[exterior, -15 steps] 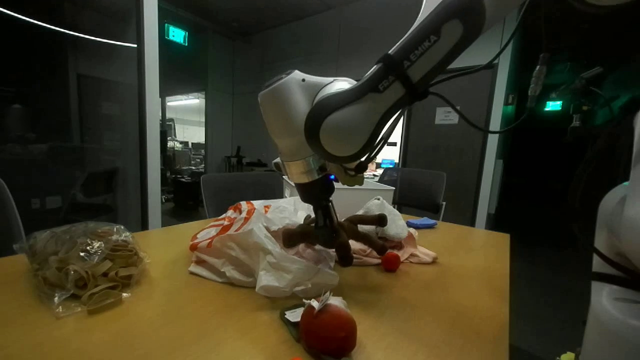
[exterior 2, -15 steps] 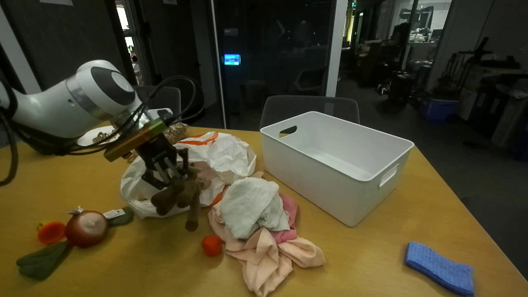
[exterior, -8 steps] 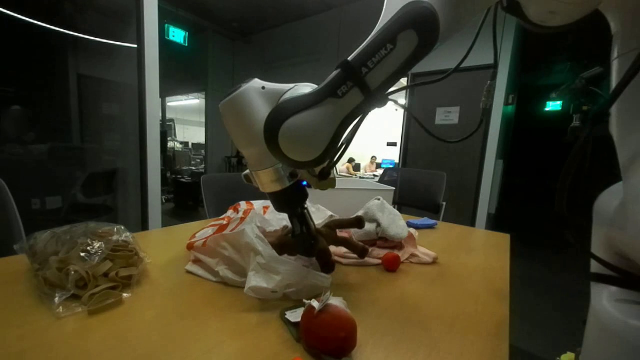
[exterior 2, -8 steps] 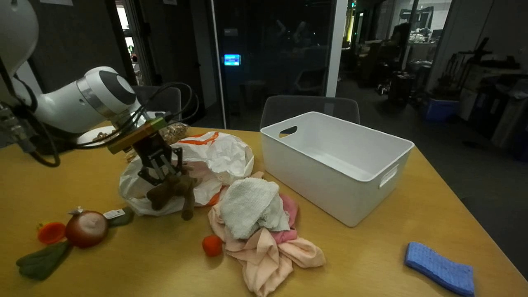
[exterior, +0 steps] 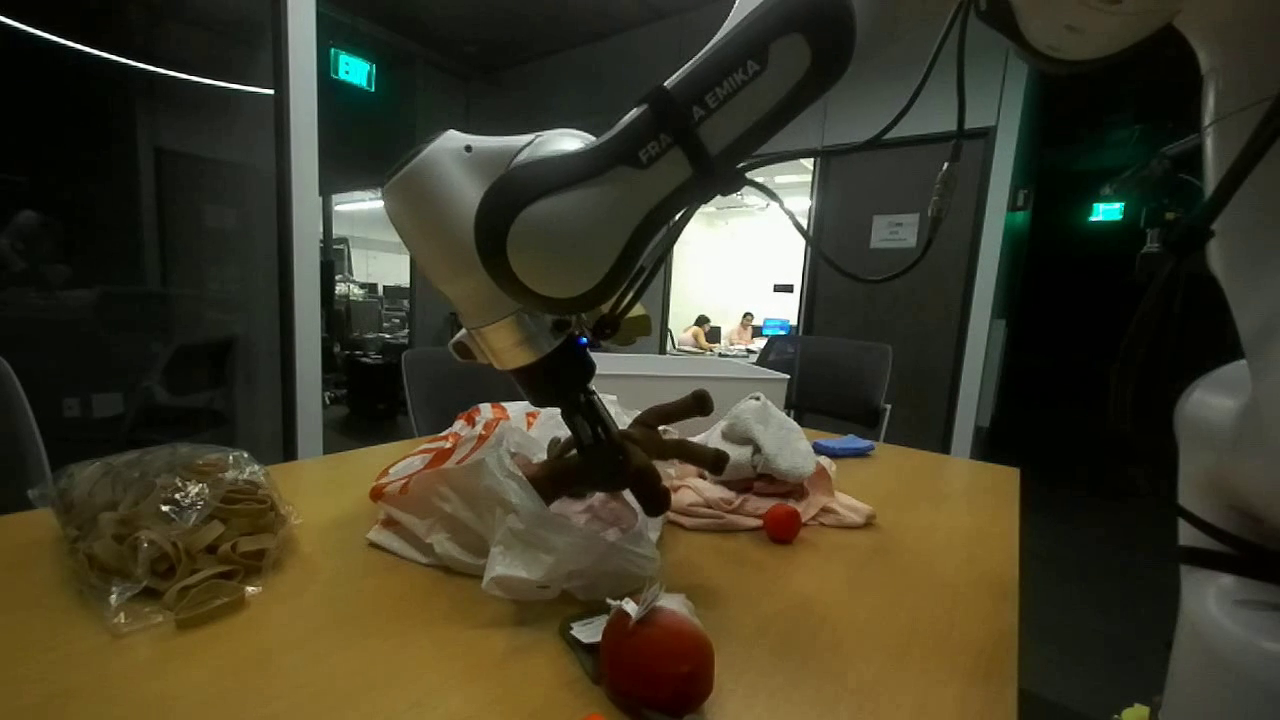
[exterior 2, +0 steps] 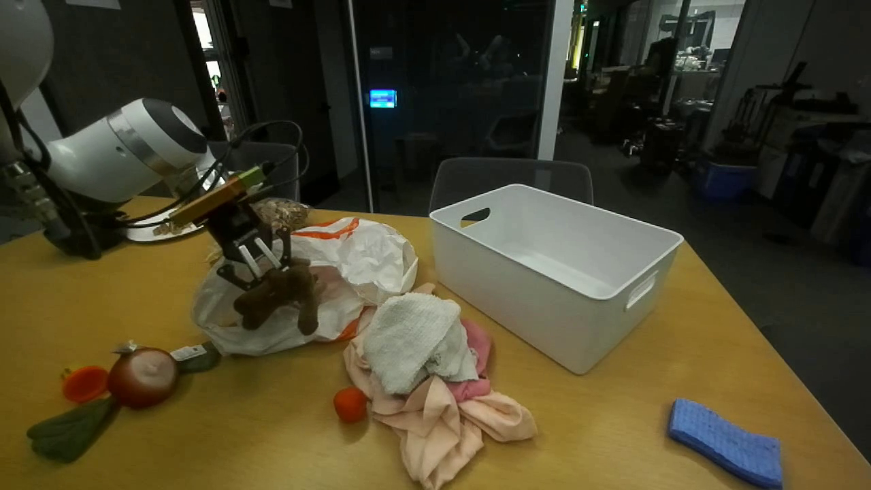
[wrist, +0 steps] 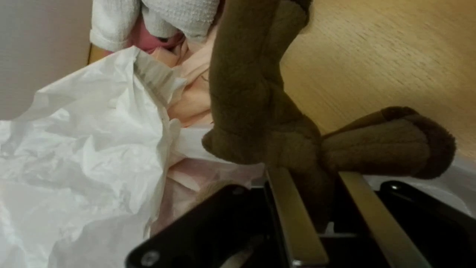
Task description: Put the two plush toys into the carrier bag
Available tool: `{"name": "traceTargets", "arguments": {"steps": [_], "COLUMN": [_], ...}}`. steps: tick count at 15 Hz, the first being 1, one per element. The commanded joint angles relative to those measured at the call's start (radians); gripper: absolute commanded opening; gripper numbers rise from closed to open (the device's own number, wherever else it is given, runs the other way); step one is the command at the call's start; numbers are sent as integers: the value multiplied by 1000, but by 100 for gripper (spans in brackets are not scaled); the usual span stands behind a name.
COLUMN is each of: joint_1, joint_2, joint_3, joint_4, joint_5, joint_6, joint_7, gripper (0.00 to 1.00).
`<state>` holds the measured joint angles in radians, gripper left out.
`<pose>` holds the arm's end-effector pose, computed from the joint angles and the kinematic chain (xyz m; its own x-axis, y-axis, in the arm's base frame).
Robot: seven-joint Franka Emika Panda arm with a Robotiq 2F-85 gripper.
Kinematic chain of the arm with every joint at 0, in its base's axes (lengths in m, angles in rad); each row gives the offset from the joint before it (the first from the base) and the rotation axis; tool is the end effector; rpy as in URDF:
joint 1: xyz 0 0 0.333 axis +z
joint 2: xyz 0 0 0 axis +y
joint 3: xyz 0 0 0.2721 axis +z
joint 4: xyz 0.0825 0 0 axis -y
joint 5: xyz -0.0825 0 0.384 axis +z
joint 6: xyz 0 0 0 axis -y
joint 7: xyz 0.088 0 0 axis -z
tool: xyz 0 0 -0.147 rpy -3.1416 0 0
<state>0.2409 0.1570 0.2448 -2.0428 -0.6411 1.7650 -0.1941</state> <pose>0.4915 0.1739 0.2792 0.5770 0.6275 -0.5228 0.8167 -0.4507 0.3604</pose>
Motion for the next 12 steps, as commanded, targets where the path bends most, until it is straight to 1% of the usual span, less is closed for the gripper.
{"name": "traceTargets", "arguments": {"steps": [1, 4, 6, 9, 10, 11, 12], "joint_1": [-2, -7, -24, -56, -62, -73, -82], "joint_2": [48, 72, 70, 57, 48, 39, 31], "joint_3": [-6, -20, -35, -59, -63, -64, -67], "joint_4": [34, 36, 13, -31, -52, -72, -89], "joint_5": [-42, -93, -114, -88, -77, -47, -23], "joint_6": [107, 239, 353, 477, 512, 548, 583], "joint_7": [-60, -58, -51, -48, -35, -33, -32], "gripper": [10, 11, 10, 11, 30, 41, 47]}}
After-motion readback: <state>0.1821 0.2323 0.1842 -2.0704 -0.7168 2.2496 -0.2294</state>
